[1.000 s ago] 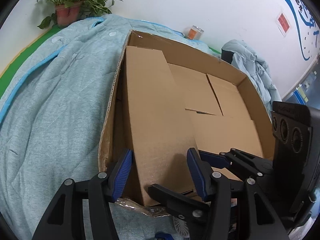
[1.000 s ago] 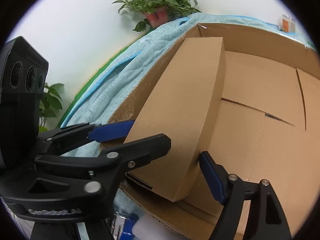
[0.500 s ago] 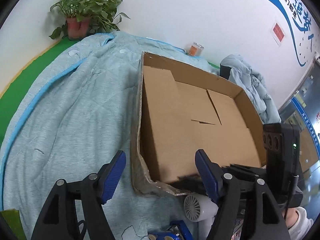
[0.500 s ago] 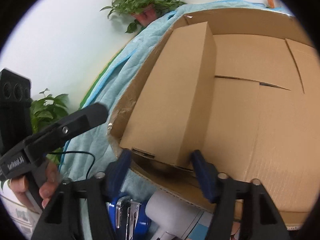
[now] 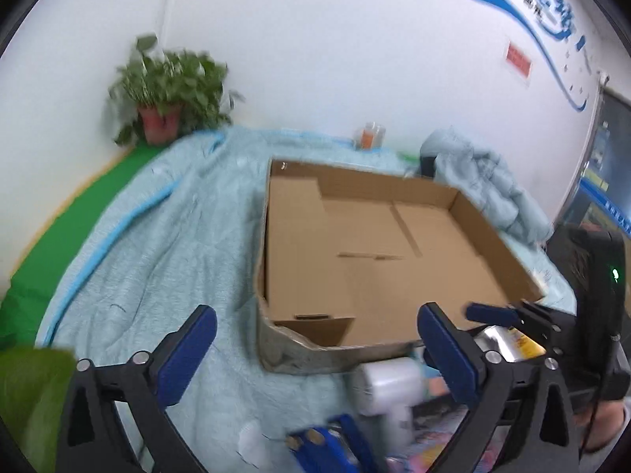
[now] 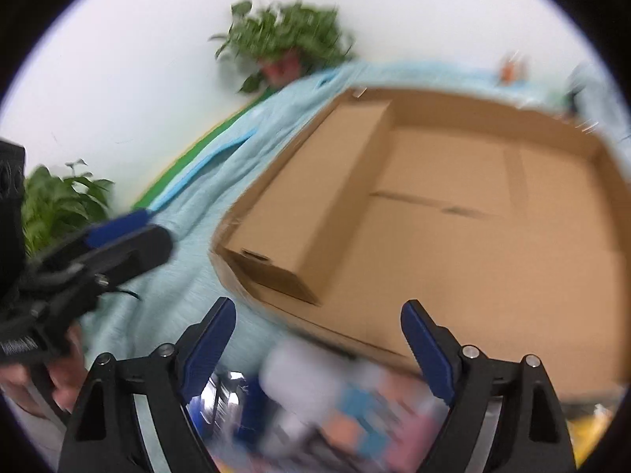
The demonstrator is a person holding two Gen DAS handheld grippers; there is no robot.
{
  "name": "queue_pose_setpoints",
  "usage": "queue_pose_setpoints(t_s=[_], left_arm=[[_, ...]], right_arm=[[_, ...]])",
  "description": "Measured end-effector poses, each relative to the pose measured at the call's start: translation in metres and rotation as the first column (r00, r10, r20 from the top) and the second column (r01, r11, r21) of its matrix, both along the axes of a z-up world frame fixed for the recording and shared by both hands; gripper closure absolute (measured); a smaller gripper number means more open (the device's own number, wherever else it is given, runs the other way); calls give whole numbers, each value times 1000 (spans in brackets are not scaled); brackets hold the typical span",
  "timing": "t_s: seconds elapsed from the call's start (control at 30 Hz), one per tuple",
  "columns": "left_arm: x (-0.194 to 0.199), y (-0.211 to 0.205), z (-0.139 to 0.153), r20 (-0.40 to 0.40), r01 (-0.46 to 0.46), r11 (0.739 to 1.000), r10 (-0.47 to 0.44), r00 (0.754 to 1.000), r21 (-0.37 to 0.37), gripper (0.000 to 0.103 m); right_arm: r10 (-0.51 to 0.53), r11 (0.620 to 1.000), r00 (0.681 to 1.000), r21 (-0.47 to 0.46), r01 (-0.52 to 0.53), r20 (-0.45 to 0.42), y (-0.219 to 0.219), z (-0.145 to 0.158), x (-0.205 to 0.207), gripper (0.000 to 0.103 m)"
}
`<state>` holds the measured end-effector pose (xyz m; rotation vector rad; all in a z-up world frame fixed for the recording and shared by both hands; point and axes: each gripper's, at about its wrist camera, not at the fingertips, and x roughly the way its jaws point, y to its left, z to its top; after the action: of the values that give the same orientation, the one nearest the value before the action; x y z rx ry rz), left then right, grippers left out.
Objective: Organize rigid objects
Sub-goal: 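Withdraw the left tool from the box toward the remaining objects, then grasp the pink board-game box with the left tool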
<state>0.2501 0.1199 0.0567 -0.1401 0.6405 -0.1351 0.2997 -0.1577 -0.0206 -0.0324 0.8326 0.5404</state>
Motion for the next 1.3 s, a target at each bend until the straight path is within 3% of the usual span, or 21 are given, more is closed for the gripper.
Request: queue_pose_setpoints(t_s=[0.1, 0.2, 0.3, 0.43, 0.57, 0.77, 0.97, 1.07, 1.23, 1.3], left_arm=[[-36, -30, 10, 9, 42, 999, -42, 999, -1, 1], [-64, -57, 10, -12, 68, 997, -68, 998, -34, 1], [-93, -83, 4, -36, 69, 996, -72, 997, -60, 1], [-122, -111, -5, -50, 65, 997, -67, 997, -39, 1], [-139, -125, -16, -76, 31, 999, -34, 997, -34, 1], [-131, -121, -41, -146, 38, 995, -52, 988, -91, 1], [-128, -115, -71, -254, 50, 991, -82, 964, -128, 2], [-133, -109, -82, -292, 47, 988, -89, 952, -148, 2], [-141, -109, -97, -346, 64, 982, -123, 930, -175, 3], [-141, -109, -105, -367, 73, 976, -145, 919, -204, 9]], right_arm=[[-65, 998, 996, 11, 65, 64, -30, 10, -46, 13], [-132, 990, 985, -40, 137, 110, -49, 10, -86, 13], [-190, 980, 978, -33, 194, 90, -66, 3, -111, 13], [-207, 977, 976, -29, 209, 73, -83, -6, -132, 13], [-173, 984, 982, -28, 176, 73, -92, -10, -145, 13], [-114, 993, 992, -19, 115, 45, -96, -16, -160, 13], [47, 999, 998, 12, -46, -30, -93, -31, -175, 13], [115, 991, 989, 81, -108, -94, -91, -44, -179, 13], [144, 985, 980, 115, -129, -140, -75, -59, -171, 13], [151, 982, 975, 137, -129, -165, -69, -65, -163, 13]])
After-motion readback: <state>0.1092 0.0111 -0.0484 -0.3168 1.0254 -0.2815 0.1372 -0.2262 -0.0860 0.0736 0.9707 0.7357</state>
